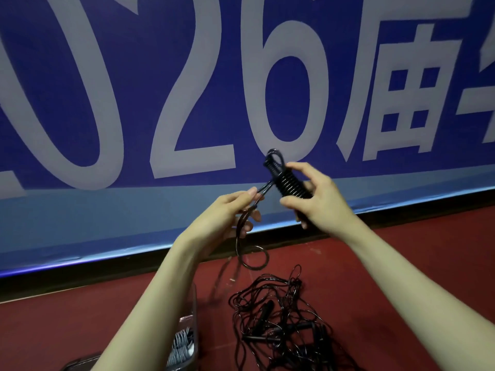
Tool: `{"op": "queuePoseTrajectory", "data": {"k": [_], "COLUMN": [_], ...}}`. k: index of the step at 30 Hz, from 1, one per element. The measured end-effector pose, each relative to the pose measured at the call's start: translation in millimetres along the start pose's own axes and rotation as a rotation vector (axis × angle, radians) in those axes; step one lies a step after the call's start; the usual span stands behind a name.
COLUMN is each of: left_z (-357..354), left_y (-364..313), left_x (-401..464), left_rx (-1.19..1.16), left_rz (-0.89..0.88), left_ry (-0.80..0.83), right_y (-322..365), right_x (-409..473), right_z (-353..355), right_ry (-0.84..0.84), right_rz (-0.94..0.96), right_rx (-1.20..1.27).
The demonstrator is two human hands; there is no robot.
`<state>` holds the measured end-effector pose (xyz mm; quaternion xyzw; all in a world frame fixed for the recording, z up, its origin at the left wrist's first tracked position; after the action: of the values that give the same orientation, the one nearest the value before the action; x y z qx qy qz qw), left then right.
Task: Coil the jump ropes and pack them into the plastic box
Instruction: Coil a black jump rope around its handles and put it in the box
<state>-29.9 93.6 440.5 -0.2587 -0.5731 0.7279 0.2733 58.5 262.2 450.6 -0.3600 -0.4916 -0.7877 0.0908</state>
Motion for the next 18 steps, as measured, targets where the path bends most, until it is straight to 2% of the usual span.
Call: {"op": "queuePoseTrajectory", "data": {"k": [3, 7, 12, 14, 16, 18], "left_z": [8, 8, 27, 32, 31, 29], "left_y": [12, 26, 51, 58, 56, 52], "left_x": [3, 8, 13, 18, 22, 22], "left_rx": [-0.095, -0.107, -0.011, -0.179, -0.392, -0.384], "left_rz": [0.020, 0.073, 0.143, 0.150, 0.125, 0.109], "left_ry": [0.008, 0.007, -0.094, -0.089, -0.012, 0.080], "right_y": [-11, -24, -42, -54, -66, -77], "right_x": [2, -4, 0, -3, -8, -11], "right_z": [10, 1, 24, 30, 30, 31], "right_ry": [-0.057, -0.097, -0.370, -0.390, -0.353, -0.344], "right_rz": [-0.044, -0.108, -0.187, -0.208, -0.223, -0.244], "right_rx": [0.058, 0.056, 0.138, 0.078, -0.047, -0.151]}}
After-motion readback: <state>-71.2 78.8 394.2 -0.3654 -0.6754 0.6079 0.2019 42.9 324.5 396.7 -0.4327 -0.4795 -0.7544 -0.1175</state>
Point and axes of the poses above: each hand's wrist, its own x-axis towards the middle knuckle, its own z-axis out of the back of the hand, y = z × x, the point moved 3 cm from there along x, towards the middle knuckle, and after that the axes turned 11 degrees about z, right-handed, at the moved point
